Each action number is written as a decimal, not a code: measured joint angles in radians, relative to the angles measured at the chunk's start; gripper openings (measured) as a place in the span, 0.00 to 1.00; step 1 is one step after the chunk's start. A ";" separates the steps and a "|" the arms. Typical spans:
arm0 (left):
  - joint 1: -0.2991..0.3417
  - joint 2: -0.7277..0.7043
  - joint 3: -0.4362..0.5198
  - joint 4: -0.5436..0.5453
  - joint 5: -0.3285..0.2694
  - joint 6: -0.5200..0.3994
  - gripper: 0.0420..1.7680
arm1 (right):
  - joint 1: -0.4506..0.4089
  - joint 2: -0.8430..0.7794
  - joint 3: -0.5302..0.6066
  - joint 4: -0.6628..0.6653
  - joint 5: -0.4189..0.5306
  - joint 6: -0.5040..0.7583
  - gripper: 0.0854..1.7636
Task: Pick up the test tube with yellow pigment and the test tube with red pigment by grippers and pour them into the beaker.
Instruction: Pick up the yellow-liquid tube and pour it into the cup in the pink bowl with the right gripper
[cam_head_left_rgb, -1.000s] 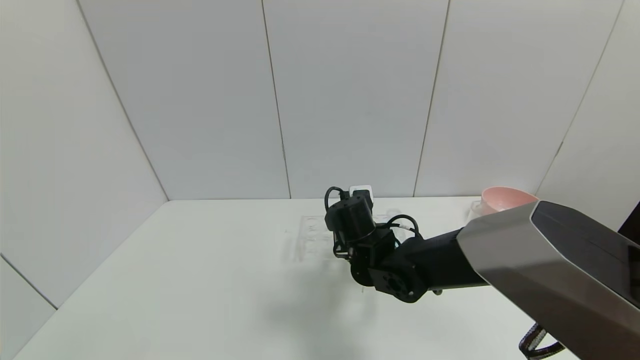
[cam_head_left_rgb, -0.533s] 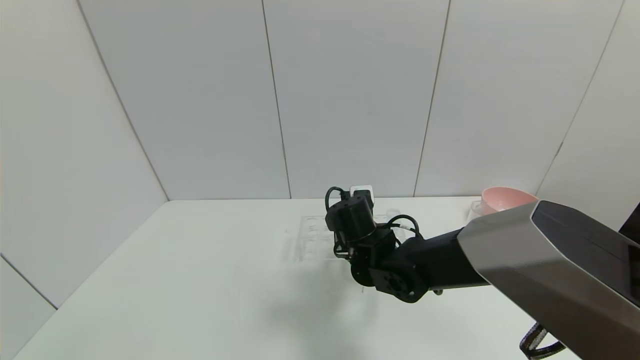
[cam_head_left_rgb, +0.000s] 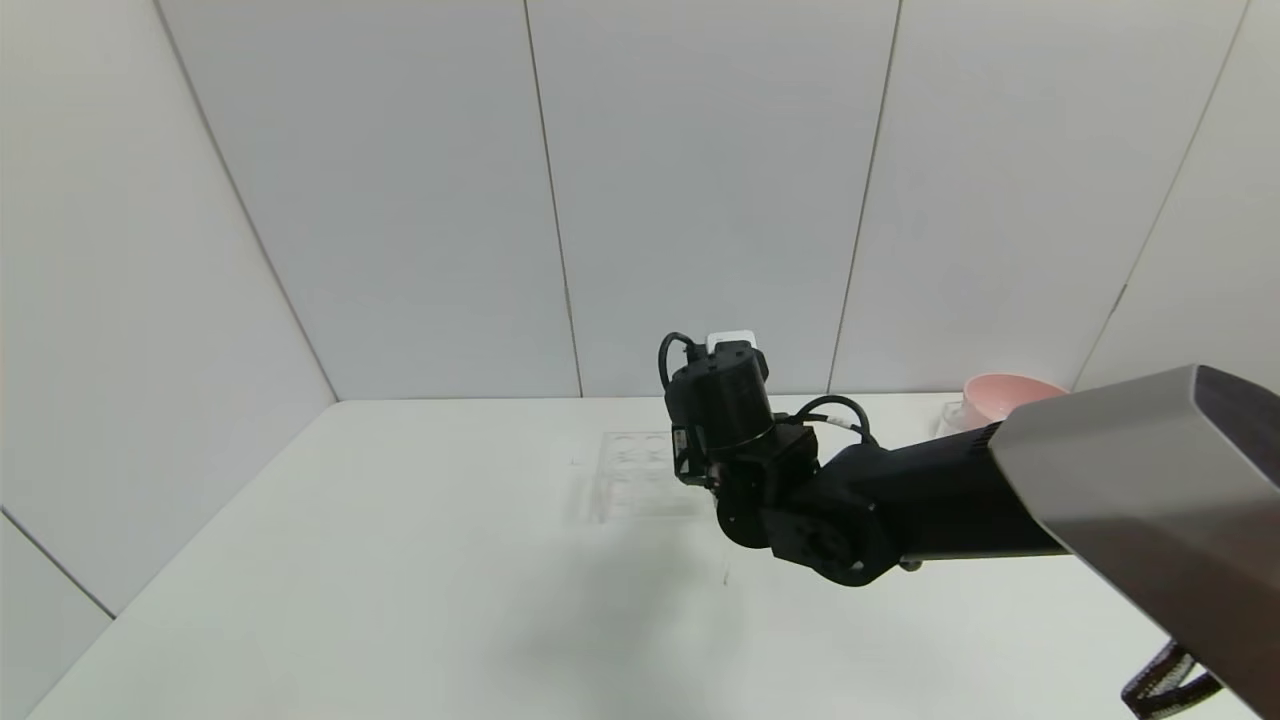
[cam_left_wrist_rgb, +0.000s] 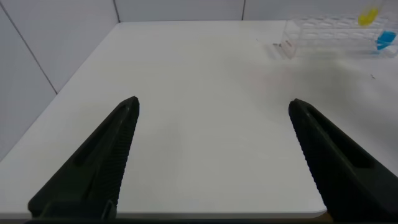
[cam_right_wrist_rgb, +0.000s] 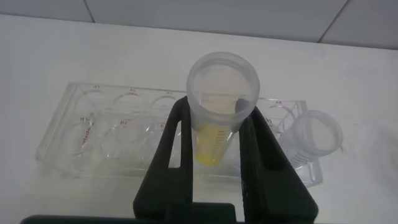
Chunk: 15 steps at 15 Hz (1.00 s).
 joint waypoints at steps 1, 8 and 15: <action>0.000 0.000 0.000 0.000 0.000 0.000 0.97 | 0.000 -0.019 0.003 0.000 0.000 -0.011 0.24; 0.000 0.000 0.000 0.000 0.000 0.000 0.97 | 0.017 -0.106 0.040 0.012 0.001 -0.024 0.24; 0.000 0.000 0.000 0.000 0.000 0.000 0.97 | -0.026 -0.276 0.297 0.012 0.324 -0.064 0.24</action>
